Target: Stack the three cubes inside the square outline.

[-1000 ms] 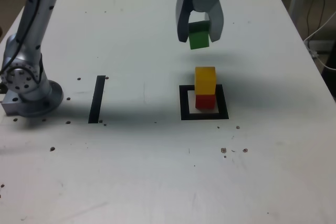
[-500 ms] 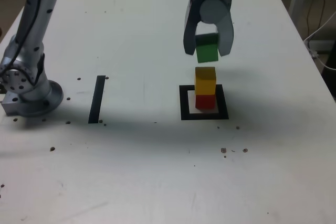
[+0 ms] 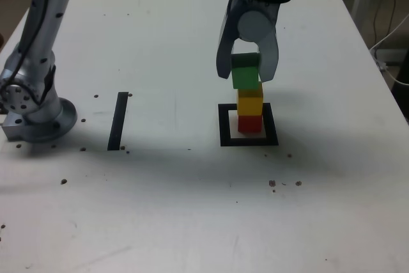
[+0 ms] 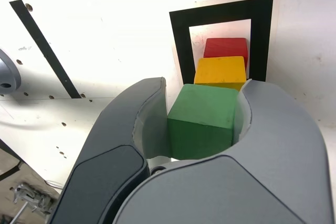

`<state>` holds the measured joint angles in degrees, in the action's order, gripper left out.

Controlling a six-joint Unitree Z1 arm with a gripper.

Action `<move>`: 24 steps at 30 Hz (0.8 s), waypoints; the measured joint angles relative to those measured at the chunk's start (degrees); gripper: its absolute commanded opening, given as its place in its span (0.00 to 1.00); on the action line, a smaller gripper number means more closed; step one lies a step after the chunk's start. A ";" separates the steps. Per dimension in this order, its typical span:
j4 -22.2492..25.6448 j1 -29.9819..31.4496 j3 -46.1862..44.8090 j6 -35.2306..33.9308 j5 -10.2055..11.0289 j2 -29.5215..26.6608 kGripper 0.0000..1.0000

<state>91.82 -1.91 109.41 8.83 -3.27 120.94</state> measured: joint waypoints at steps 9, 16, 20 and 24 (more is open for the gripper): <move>-0.14 0.02 0.29 -0.01 0.12 1.22 0.31; -0.29 0.27 0.54 -0.01 0.05 1.63 0.75; -0.39 0.28 0.54 0.16 -0.04 1.73 0.99; -0.46 0.28 0.52 0.22 -0.08 2.04 1.00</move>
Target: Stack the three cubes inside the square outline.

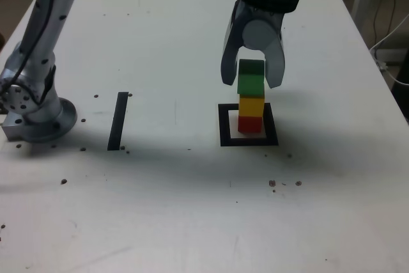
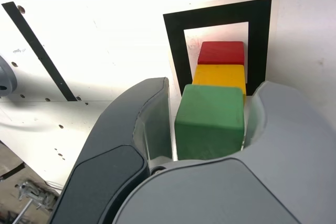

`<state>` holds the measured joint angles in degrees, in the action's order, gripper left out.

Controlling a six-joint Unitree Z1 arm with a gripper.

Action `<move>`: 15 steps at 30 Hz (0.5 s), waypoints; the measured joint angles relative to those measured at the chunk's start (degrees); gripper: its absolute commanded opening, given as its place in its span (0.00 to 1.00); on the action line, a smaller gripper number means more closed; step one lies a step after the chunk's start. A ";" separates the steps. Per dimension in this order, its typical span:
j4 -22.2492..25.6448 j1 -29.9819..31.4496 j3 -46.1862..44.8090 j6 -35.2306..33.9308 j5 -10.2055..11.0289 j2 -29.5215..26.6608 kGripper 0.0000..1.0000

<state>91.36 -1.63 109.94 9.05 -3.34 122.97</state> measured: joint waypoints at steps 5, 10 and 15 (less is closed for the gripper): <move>-0.03 0.00 -0.07 0.01 0.00 0.00 1.00; -0.27 0.00 -0.72 0.01 0.22 -0.09 1.00; -0.46 -0.35 -2.91 -0.15 1.94 -2.91 1.00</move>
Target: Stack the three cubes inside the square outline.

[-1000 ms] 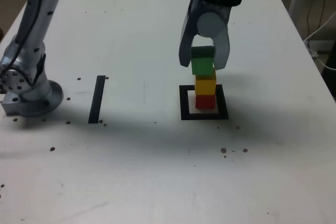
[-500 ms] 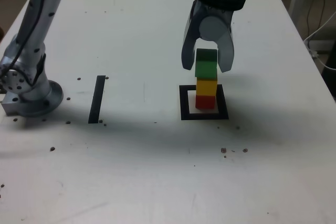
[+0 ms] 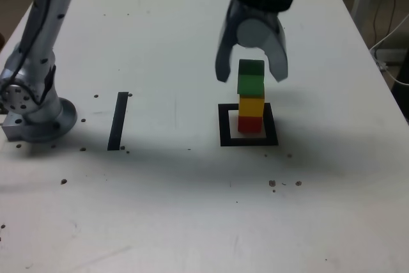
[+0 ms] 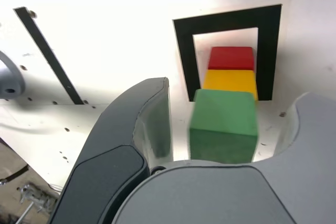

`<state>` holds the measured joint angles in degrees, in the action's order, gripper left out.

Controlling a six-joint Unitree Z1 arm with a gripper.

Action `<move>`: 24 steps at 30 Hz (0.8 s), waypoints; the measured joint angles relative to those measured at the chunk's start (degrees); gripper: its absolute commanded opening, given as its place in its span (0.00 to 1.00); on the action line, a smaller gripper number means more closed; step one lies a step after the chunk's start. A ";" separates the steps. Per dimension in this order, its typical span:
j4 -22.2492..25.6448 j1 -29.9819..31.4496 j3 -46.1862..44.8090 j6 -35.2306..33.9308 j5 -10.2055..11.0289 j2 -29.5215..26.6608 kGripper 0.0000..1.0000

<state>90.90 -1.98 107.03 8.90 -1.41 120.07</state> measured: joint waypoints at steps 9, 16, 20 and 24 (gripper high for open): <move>-0.20 -1.89 -6.74 -0.62 2.80 -8.34 1.00; -1.72 -3.52 -16.16 -0.72 3.14 -14.32 1.00; -3.82 -4.74 -23.72 -0.72 3.05 -18.05 1.00; -7.16 -5.37 -31.22 -0.72 2.82 -22.09 1.00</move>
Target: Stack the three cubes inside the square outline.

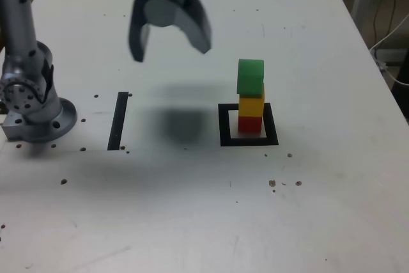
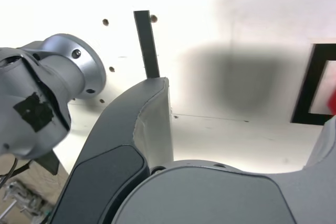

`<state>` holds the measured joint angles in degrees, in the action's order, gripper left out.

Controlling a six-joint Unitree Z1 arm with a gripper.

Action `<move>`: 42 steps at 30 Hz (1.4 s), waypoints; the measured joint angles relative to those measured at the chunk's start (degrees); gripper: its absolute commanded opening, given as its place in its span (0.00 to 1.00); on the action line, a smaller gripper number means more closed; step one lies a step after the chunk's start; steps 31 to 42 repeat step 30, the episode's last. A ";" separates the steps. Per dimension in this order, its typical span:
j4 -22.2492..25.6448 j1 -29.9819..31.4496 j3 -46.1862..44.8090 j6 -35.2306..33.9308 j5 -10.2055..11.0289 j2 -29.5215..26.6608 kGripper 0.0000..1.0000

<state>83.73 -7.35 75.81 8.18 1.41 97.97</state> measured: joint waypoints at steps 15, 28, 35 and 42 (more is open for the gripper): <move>-13.56 -0.01 -19.77 -0.94 0.01 -4.92 1.00; -20.80 -0.01 -26.83 -1.14 -1.86 -7.16 1.00; -21.63 -0.01 -28.13 -1.14 -2.16 -7.59 1.00; -21.63 -0.01 -28.13 -1.14 -2.16 -7.59 1.00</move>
